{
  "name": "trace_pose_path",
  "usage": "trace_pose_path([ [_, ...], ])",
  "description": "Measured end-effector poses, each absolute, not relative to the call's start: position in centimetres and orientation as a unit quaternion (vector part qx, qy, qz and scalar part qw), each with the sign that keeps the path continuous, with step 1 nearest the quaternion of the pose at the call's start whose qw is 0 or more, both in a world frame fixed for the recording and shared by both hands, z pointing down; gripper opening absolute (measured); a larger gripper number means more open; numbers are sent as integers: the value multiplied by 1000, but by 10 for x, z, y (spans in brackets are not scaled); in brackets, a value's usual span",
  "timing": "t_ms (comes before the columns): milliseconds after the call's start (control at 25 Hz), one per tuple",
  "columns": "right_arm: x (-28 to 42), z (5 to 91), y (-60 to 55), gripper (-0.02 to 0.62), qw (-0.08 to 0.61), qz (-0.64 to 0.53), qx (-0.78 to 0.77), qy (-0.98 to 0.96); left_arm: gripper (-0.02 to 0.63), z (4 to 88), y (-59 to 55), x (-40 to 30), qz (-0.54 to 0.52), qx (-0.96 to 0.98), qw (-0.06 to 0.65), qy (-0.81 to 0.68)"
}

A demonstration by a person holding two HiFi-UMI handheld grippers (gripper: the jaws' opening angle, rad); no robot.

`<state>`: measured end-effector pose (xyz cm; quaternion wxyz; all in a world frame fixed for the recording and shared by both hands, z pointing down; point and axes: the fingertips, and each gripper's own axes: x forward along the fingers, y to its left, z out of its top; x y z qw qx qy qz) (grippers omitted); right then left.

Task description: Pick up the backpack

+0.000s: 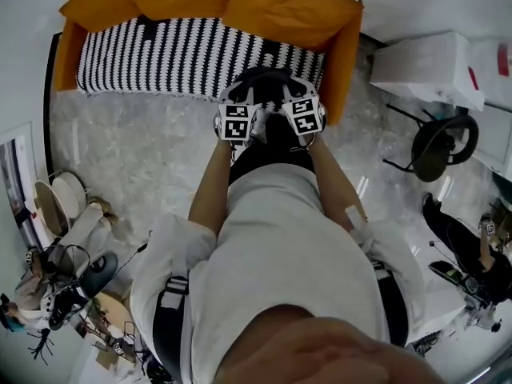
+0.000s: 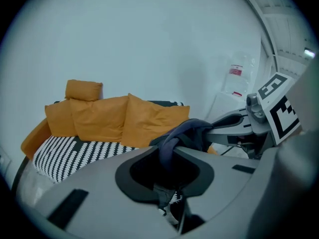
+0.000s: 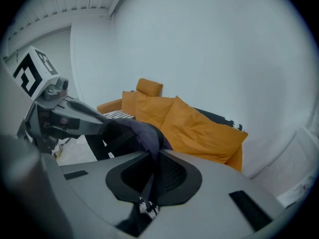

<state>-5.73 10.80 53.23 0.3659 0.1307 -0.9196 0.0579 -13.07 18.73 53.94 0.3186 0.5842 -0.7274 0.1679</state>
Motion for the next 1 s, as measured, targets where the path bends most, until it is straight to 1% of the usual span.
trace_pose_path([
  [160, -66, 503, 125, 57, 334, 56, 132, -931, 60, 508, 205, -137, 151, 572, 300, -749],
  [400, -71, 448, 132, 57, 269, 42, 147, -951, 60, 438, 209, -147, 125, 573, 242, -773],
  [600, -65, 393, 138, 57, 214, 27, 151, -965, 60, 388, 217, -145, 95, 568, 178, -798],
  [840, -47, 352, 137, 57, 174, 20, 144, -974, 60, 351, 214, -129, 78, 558, 152, -812],
  [1000, -38, 336, 140, 58, 166, 21, 133, -977, 60, 335, 218, -120, 76, 545, 146, -822],
])
